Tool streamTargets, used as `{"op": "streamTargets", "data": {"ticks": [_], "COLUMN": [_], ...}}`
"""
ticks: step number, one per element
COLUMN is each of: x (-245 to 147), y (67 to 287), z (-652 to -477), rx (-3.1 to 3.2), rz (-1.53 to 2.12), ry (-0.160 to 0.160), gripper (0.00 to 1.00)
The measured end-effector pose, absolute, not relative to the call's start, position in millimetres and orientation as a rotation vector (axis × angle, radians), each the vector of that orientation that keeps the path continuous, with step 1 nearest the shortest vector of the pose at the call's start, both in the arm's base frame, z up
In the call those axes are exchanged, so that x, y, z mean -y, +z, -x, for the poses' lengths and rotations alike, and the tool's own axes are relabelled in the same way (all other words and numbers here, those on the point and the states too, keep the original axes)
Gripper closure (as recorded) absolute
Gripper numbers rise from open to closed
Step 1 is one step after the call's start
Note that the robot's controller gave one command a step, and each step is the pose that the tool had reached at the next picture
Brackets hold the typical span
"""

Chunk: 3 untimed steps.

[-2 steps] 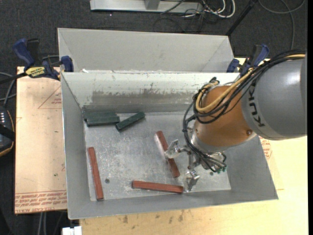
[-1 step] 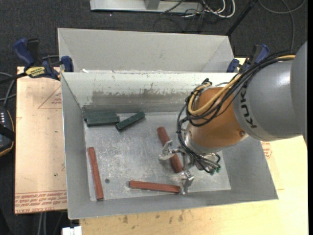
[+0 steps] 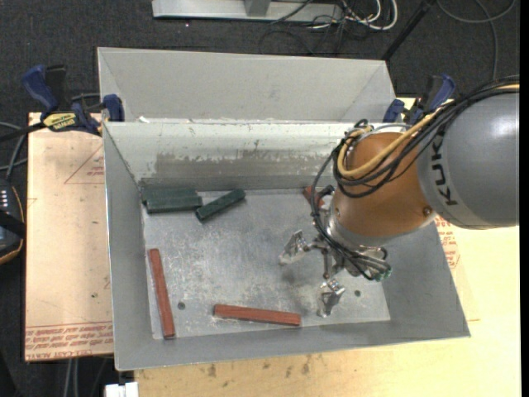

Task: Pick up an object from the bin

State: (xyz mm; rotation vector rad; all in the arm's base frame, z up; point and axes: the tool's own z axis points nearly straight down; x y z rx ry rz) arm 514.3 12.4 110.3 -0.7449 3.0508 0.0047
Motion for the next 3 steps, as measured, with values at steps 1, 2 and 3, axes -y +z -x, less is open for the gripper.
{"op": "streamTargets", "data": {"ticks": [1, 2, 3], "x": [2.3, -42.8, -63.3], "y": [104.7, 104.0, 107.8], "z": [-545.3, -533.5, -495.5], "rx": [-3.037, -3.049, -2.993], "rz": [0.757, 0.762, 0.951], "ry": [-0.004, 0.000, 0.006], "gripper": [0.00, 0.00, 0.00]}}
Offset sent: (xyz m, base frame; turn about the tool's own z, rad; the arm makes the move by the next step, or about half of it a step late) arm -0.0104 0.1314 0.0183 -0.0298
